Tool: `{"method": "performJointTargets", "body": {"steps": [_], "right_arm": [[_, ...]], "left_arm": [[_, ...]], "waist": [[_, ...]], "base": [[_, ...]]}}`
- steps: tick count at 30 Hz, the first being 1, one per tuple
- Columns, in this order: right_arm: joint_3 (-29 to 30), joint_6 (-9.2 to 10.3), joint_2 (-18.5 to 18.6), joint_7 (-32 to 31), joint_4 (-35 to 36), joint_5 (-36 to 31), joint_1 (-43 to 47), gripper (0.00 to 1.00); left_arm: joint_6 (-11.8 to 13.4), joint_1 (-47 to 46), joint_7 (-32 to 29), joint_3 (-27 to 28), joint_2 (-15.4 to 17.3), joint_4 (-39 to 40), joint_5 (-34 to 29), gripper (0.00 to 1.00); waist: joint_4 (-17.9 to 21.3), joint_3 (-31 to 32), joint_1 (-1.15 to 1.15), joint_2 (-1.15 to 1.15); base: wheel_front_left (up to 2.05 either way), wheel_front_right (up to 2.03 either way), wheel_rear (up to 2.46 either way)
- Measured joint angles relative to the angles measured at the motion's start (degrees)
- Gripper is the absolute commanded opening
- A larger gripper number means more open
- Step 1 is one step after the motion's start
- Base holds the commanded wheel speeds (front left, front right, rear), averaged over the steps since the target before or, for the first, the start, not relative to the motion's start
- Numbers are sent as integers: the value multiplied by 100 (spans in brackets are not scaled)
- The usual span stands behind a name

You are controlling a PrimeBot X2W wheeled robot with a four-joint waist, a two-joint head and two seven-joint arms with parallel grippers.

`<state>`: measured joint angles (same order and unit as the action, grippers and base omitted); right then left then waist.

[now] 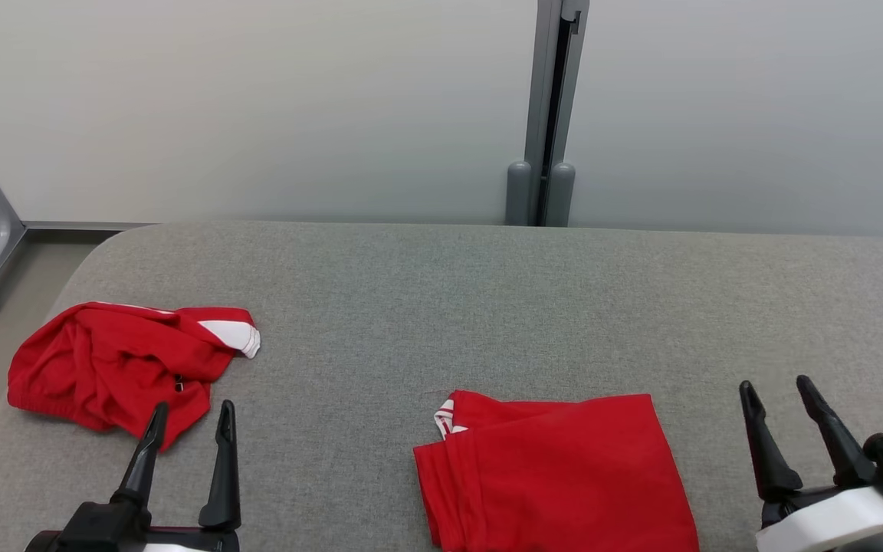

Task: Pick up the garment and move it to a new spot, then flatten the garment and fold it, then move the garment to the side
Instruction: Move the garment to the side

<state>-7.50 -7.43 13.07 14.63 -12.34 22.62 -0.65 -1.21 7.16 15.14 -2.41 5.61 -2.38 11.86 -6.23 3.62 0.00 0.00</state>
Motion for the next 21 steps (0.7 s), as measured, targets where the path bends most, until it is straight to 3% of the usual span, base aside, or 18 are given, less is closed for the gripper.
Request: {"method": "performJointTargets", "body": {"steps": [7,14,21], "right_arm": [[-442,0,73,-626,-383,113,-382,100],[-771,0,-74,-2052,-1266,521,-861,100],[-622,0,-225,-3317,-1986,992,-1054,100]], "left_arm": [[-53,-36,0,27,-57,-31,-71,100],[-129,-71,-1,-18,-111,-91,-91,100],[-177,-85,0,19,-114,-169,-94,100]], "waist": [[-15,-17,0,0],[-191,-37,0,0],[-459,-9,0,0]], "base": [[0,0,0],[0,0,0],[0,0,0]]}}
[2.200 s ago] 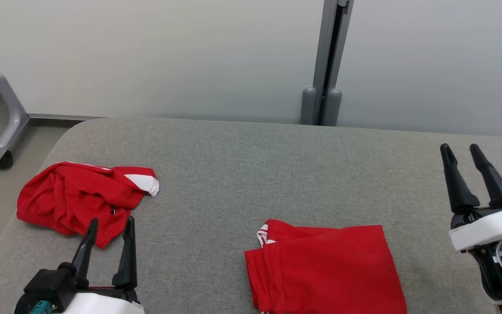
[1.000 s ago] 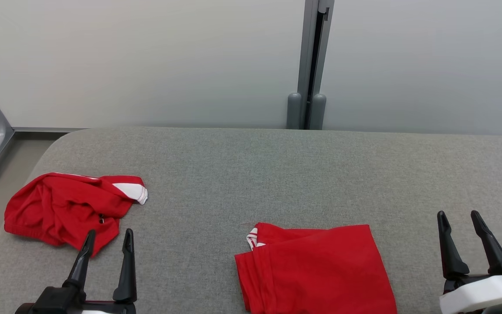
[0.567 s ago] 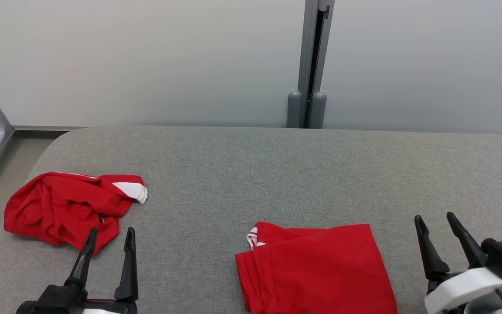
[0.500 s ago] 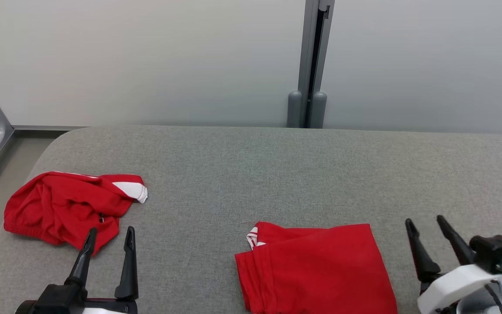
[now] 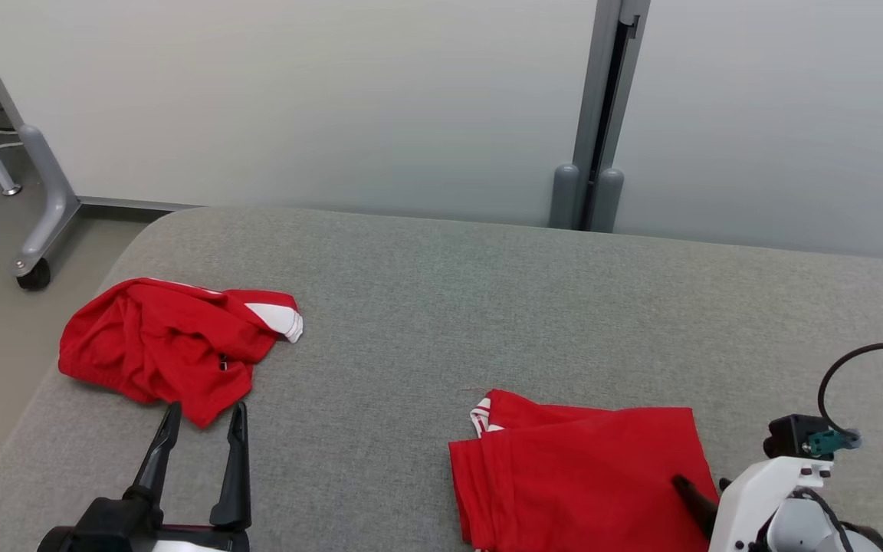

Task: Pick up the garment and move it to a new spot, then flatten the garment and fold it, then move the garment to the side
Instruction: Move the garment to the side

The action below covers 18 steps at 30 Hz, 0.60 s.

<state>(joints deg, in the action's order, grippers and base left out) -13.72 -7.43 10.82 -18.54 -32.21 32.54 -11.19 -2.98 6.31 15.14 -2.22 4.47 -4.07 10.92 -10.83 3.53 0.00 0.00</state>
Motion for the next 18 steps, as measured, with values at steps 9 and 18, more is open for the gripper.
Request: {"method": "performJointTargets", "body": {"steps": [9,18], "right_arm": [[46,0,-90,-226,-189,281,-5,25],[-343,0,324,303,141,485,-373,0]], "left_arm": [[-47,-1,-1,-20,-15,-42,-21,100],[-93,-85,0,-157,-33,-32,-36,100]], "waist": [[-191,-17,0,0],[21,-101,0,0]], "base": [[0,0,0],[0,0,0]]}}
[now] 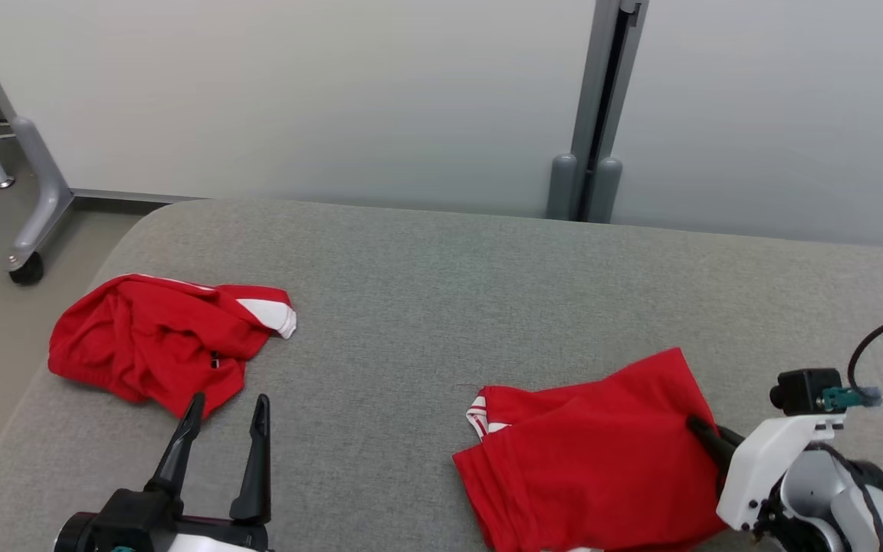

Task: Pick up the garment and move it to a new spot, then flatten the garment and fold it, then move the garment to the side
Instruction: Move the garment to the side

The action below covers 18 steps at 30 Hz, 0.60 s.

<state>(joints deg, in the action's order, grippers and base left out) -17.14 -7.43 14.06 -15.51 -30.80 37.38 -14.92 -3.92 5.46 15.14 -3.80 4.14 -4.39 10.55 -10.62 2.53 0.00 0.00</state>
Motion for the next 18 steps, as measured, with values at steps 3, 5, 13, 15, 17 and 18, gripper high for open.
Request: {"method": "performJointTargets", "body": {"steps": [3,5,13,15,17,18], "right_arm": [[-81,0,129,54,19,49,-172,0],[-152,-1,263,94,12,56,-368,0],[-253,-1,743,313,-80,167,-1230,0],[-242,-1,842,379,-107,203,-1427,0],[-230,-1,944,431,-131,221,-1649,0],[-221,-1,999,454,-142,244,-1772,0]], "left_arm": [[-7,-23,-1,-75,-19,34,-8,100],[-43,-92,-1,-143,-26,40,-10,100],[-158,-583,0,-534,-73,178,-54,100],[-167,-714,0,-597,-81,192,-57,100],[-186,-837,-1,-654,-83,199,-74,100],[-209,-898,-1,-671,-85,204,-97,100]], "waist": [[110,-34,0,0],[236,-79,0,0],[786,-480,0,0],[943,-612,0,0],[1101,-757,0,0],[1180,-840,0,0]], "base": [[0,0,0],[0,0,0],[0,0,0],[0,0,0],[0,0,0],[0,0,0]]}}
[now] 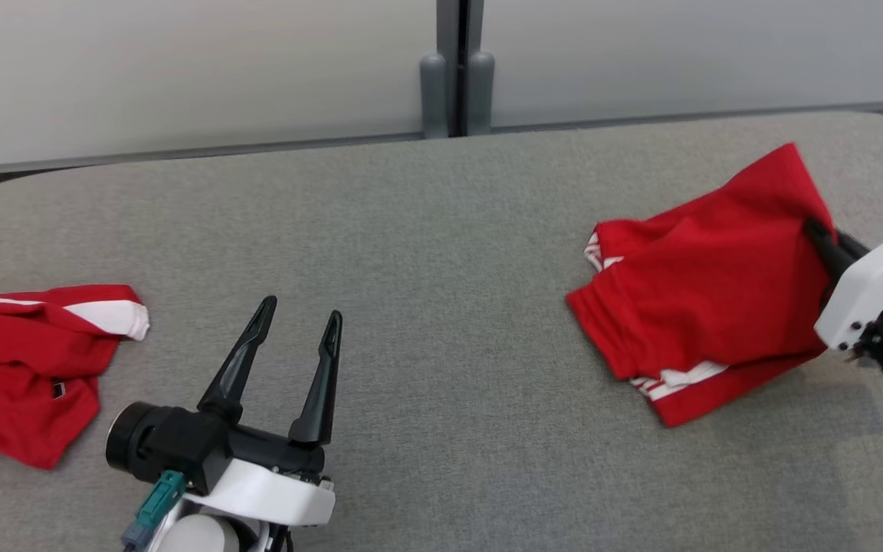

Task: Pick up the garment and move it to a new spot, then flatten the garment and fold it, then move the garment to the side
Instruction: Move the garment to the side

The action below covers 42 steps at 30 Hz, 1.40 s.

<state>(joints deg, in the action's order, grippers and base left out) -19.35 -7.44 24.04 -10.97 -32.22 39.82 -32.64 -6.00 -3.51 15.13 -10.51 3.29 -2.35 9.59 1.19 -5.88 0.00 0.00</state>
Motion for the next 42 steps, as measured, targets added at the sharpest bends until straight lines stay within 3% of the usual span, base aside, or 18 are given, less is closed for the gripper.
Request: {"method": "performJointTargets", "body": {"steps": [5,19,22,23,24,33,42], "right_arm": [[107,0,353,172,-370,21,-677,0],[552,-5,457,875,-1495,-731,-1876,0],[609,-5,411,900,-1741,-869,-1991,25],[644,-5,397,878,-1869,-925,-2024,25],[699,-5,389,873,-1993,-979,-2056,100],[724,-5,249,1519,-2142,-1279,-2029,100],[464,-5,203,2167,-1222,-1246,-1372,100]], "left_arm": [[-49,-467,1,-115,148,2,-98,100],[-92,-1074,-53,-288,488,5,-203,100],[-93,-1111,-57,-325,497,-14,-202,100],[-98,-1113,-58,-335,500,-33,-199,100],[-98,-1119,-57,-344,499,-58,-191,100],[-46,-1106,-31,-318,405,-253,-36,100],[110,-685,-11,44,387,-211,111,100]], "waist": [[419,-597,0,0],[1162,-1811,0,0],[1219,-1918,0,0],[1217,-1932,0,0],[1202,-1932,0,0],[999,-1553,0,0],[694,-736,0,0]], "base": [[0,0,0],[0,0,0],[0,0,0],[0,0,0],[0,0,0],[0,0,0],[0,0,0]]}}
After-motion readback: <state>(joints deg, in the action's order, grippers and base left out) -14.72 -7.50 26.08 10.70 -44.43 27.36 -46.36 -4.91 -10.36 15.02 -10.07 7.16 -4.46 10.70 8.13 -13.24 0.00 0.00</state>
